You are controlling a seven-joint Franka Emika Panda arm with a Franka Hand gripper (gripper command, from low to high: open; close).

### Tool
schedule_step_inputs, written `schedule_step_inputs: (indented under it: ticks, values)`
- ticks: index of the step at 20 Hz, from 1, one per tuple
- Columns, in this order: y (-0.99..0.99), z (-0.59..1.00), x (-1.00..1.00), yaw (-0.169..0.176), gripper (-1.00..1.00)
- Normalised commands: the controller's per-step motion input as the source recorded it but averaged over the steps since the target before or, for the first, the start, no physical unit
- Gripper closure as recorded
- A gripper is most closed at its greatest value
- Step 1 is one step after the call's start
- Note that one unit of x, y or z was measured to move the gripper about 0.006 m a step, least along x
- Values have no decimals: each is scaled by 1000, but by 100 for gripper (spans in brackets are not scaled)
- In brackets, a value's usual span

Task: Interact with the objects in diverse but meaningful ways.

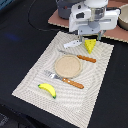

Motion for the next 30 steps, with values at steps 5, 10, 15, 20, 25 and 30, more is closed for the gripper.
schedule_step_inputs:
  ticks: [5,10,15,20,25,30]
  values:
    - [-20,-84,432,-70,-100]
    - [-1,-159,315,-49,-100]
    - [0,-249,29,6,-100]
    - [0,-147,67,9,100]
    - [0,0,269,0,100]
    - [0,0,353,0,100]
